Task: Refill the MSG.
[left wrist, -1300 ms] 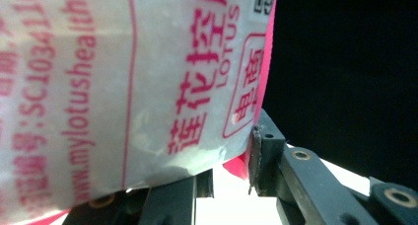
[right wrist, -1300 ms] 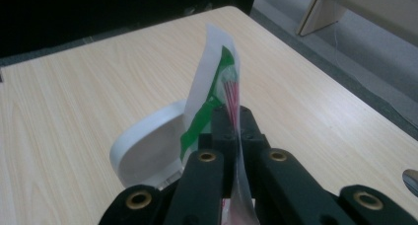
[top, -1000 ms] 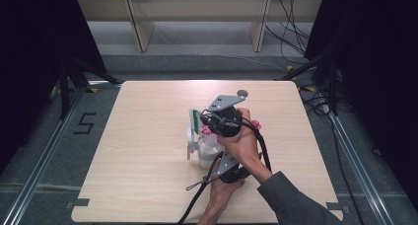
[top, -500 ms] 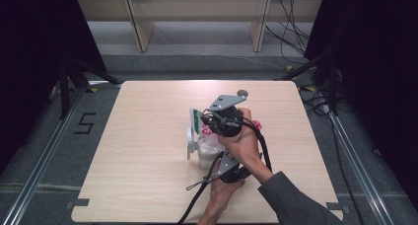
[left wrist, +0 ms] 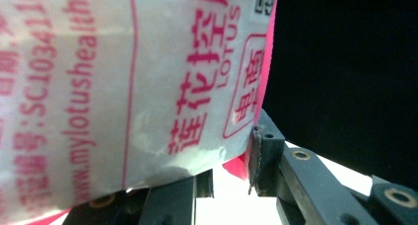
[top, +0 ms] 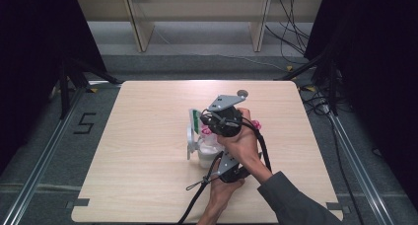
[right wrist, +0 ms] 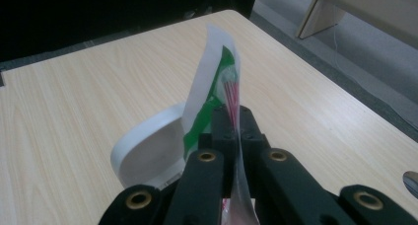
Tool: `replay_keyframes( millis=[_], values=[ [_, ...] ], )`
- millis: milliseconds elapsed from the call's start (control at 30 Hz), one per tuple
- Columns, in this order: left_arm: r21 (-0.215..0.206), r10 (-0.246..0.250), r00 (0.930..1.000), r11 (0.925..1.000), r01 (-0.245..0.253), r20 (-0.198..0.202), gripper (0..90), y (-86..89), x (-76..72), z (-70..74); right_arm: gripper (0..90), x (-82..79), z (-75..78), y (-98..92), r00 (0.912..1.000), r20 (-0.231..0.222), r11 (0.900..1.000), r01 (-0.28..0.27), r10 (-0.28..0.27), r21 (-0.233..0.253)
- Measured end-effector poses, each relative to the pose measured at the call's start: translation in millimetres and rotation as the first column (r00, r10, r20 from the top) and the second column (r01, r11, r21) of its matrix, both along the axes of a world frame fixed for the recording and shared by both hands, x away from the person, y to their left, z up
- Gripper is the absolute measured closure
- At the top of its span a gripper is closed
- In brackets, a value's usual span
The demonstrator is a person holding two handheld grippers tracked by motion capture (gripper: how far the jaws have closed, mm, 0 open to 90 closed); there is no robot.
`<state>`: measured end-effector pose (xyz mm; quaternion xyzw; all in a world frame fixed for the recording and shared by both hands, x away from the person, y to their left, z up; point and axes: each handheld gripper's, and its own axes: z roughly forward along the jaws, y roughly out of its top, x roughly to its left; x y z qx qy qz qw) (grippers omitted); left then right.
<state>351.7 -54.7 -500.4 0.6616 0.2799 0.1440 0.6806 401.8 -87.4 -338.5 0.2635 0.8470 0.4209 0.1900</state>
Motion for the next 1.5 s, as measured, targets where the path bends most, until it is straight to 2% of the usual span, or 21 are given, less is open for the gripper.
replay_keyframes(
  millis=[200, 233, 333, 433, 467, 533, 567, 600, 733, 767, 800, 833, 867, 900, 1067, 1133, 1200, 1233, 1267, 1333, 1500],
  values=[
    [0.006, 0.003, 1.0, 1.0, -0.004, 0.002, 75.0, -0.1, 0.5, -1.0, 90.0, 1.1, 0.7, -1.5, 0.9999, 0.011, 1.0, -0.006, 0.006, -0.005],
    [-0.076, 0.005, 0.9998, 0.9971, -0.006, -0.018, 74.9, -5.9, -1.3, -0.7, 90.0, 0.8, -0.6, -0.6, 0.9999, 0.008, 1.0, -0.007, 0.008, -0.013],
    [0.004, 0.005, 1.0, 1.0, -0.005, 0.002, 75.0, 0.7, 0.5, -0.4, 90.0, -0.2, 0.5, -0.5, 1.0, 0.007, 1.0, -0.002, 0.002, 0.004],
    [-0.015, -0.012, 0.9999, 0.9998, 0.012, -0.001, 74.9, -1.6, 1.0, -1.2, 90.0, 1.6, -1.7, 0.3, 0.9996, 0.02, 1.0, -0.017, 0.018, -0.02],
    [0.002, 0.018, 0.9998, 0.9998, -0.018, -0.012, 75.0, 0.2, -0.5, 0.1, 90.0, 1.1, -1.6, 0.8, 0.9996, 0.022, 1.0, -0.015, 0.015, -0.015],
    [-0.016, 0.008, 1.0, 0.9998, -0.008, -0.005, 75.0, -0.3, 0.5, -0.7, 90.0, 0.2, 0.6, -0.3, 0.9999, 0.013, 1.0, -0.006, 0.006, 0.005],
    [-0.002, 0.009, 0.9999, 1.0, -0.009, -0.007, 75.0, 0.0, 0.0, -1.1, 90.0, 2.6, 0.1, -1.3, 0.9989, 0.042, 1.0, -0.022, 0.023, -0.013],
    [0.019, 0.017, 0.9998, 0.9997, -0.017, -0.008, 75.0, 0.4, -0.3, -1.3, 90.0, 0.3, -0.6, -0.5, 1.0, -0.008, 1.0, -0.004, 0.004, -0.013],
    [-0.006, -0.014, 0.9999, 0.9999, 0.014, -0.009, 75.0, -1.1, 0.7, -1.0, 90.0, 0.8, 0.6, -2.1, 1.0, 0.008, 1.0, -0.002, 0.002, 0.005],
    [-0.032, -0.026, 0.9989, 0.9992, 0.025, -0.039, 75.0, -4.0, -1.4, -2.2, 90.0, 1.3, -0.8, -1.3, 1.0, 0.008, 1.0, -0.004, 0.004, 0.0],
    [-0.027, -0.02, 0.9988, 0.9995, 0.019, -0.044, 75.0, -3.4, -1.9, -1.8, 90.0, 2.2, -1.0, -1.5, 0.9998, 0.011, 1.0, -0.015, 0.016, -0.019],
    [-0.058, -0.018, 0.9986, 0.9982, 0.015, -0.05, 75.0, -5.3, -2.0, -1.3, 90.0, 2.1, -0.9, -1.4, 0.9998, 0.016, 1.0, -0.012, 0.012, -0.007],
    [-0.055, -0.021, 0.9986, 0.9983, 0.018, -0.05, 75.0, -4.8, -2.0, -1.0, 90.0, 0.3, 0.7, -2.0, 0.9999, -0.009, 1.0, 0.006, -0.006, 0.007],
    [-0.039, -0.031, 0.9987, 0.9988, 0.03, -0.04, 75.0, -3.9, -1.2, -1.9, 90.0, 1.9, -0.3, -2.0, 0.9998, 0.022, 1.0, -0.004, 0.004, 0.008],
    [-0.061, -0.025, 0.9985, 0.9979, 0.022, -0.049, 75.0, -5.5, -1.8, -1.7, 90.0, 2.5, 0.0, -2.8, 0.9997, 0.022, 1.0, -0.01, 0.01, 0.002],
    [-0.029, -0.022, 0.9986, 0.9994, 0.021, -0.048, 75.0, -3.8, -2.0, -2.1, 90.0, 1.9, -0.9, -1.6, 0.9999, 0.01, 1.0, -0.011, 0.011, -0.01],
    [-0.042, -0.032, 0.9986, 0.9987, 0.03, -0.042, 75.0, -3.6, -2.0, -1.4, 90.0, 1.5, -0.7, -1.6, 0.9999, 0.012, 1.0, -0.001, 0.001, 0.0],
    [-0.091, -0.037, 0.9979, 0.9953, 0.032, -0.053, 75.0, -7.0, -3.5, -0.9, 90.0, 2.1, 0.1, -2.1, 0.9998, 0.014, 1.0, -0.015, 0.015, -0.008],
    [-0.057, -0.034, 0.9985, 0.9978, 0.032, -0.044, 75.0, -4.6, -2.5, -1.1, 90.0, 2.0, -0.7, -1.3, 0.9996, 0.025, 1.0, -0.009, 0.009, -0.003],
    [-0.114, -0.028, 0.998, 0.9933, 0.021, -0.057, 75.0, -8.8, -4.0, -0.6, 90.0, 1.0, -0.5, -0.8, 0.9999, 0.012, 1.0, 0.001, -0.001, -0.004],
    [-0.066, -0.033, 0.9984, 0.9974, 0.03, -0.047, 75.0, -5.7, -3.1, -0.3, 90.0, 0.9, -0.3, -0.3, 0.9999, 0.011, 1.0, 0.004, -0.004, -0.005]
  ],
)
